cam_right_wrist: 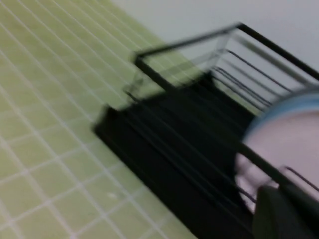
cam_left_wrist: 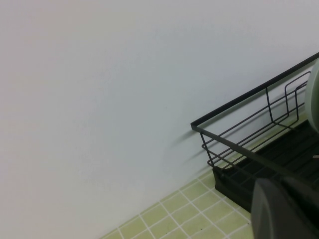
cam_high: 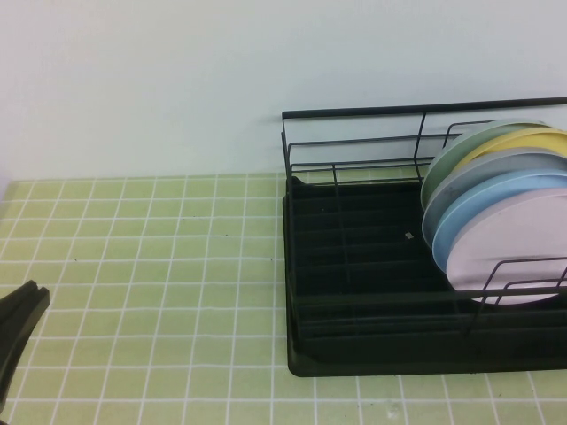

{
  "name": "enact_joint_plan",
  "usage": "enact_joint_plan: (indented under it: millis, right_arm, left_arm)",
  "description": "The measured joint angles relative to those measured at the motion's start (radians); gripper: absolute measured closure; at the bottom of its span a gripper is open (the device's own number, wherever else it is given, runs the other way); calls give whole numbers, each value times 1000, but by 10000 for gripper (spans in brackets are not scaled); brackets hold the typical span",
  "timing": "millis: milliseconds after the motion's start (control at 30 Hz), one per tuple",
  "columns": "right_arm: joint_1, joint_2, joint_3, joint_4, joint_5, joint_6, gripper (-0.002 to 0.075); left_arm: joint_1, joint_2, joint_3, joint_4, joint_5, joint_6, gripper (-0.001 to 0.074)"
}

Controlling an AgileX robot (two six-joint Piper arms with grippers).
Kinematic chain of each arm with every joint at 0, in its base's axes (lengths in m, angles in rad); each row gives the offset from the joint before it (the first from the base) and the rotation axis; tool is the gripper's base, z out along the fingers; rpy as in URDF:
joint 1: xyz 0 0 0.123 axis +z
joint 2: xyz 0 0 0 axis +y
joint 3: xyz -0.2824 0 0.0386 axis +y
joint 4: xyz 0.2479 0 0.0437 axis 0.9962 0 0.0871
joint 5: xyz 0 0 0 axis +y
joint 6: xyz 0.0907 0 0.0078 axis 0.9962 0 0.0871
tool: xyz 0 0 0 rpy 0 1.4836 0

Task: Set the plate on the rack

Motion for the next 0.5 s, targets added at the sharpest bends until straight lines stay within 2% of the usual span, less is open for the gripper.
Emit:
enact_joint_plan:
  millis: [67,200,367,500]
  right_arm:
    - [0,-35,0,-114,-49,174,727]
    - [0,-83,7,-423,-101,673,727]
    - [0,-123,47,-741,-158,911,727]
    - [0,-176,131,-846,-270,1026,727]
  left_arm:
    - [0,0,0,0,0,0,735]
    - [0,0,0,0,0,0,735]
    - [0,0,0,0,0,0,735]
    - [0,0,0,0,0,0,735]
